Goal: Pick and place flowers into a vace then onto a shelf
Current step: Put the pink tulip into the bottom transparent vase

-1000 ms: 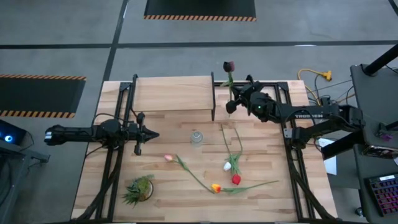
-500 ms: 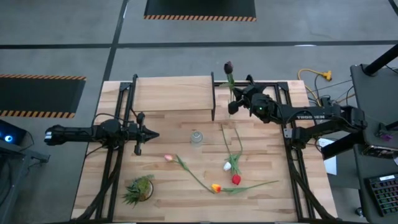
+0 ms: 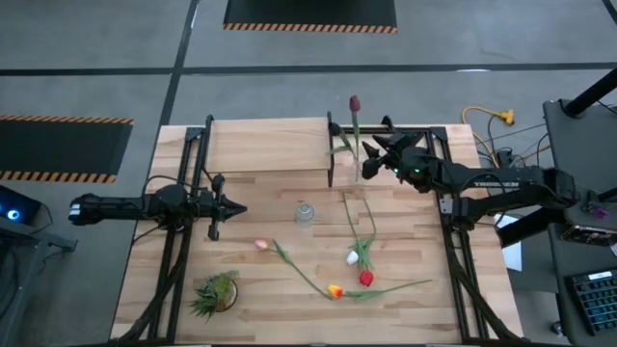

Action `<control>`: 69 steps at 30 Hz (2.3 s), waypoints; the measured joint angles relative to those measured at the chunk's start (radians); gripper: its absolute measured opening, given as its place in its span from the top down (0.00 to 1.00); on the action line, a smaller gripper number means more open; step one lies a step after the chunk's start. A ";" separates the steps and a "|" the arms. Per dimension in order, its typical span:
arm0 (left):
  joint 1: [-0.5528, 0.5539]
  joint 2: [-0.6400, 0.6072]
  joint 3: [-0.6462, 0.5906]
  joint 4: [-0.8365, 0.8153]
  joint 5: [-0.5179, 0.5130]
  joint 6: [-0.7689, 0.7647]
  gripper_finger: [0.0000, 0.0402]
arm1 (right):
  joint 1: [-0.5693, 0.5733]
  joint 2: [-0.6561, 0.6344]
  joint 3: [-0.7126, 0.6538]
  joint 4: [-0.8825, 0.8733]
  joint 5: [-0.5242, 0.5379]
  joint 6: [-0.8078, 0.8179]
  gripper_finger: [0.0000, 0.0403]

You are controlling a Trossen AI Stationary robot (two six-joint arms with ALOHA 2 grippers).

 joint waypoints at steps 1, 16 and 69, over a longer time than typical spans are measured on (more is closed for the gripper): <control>0.000 0.000 0.000 0.000 0.000 0.000 1.00 | 0.015 -0.017 0.002 -0.009 0.000 -0.001 0.53; 0.000 0.000 0.000 0.000 0.000 0.000 1.00 | 0.296 -0.155 0.013 -0.128 -0.002 0.044 0.52; 0.000 0.000 0.000 0.000 0.000 0.000 1.00 | 0.676 0.877 0.688 -0.299 -0.111 0.235 0.56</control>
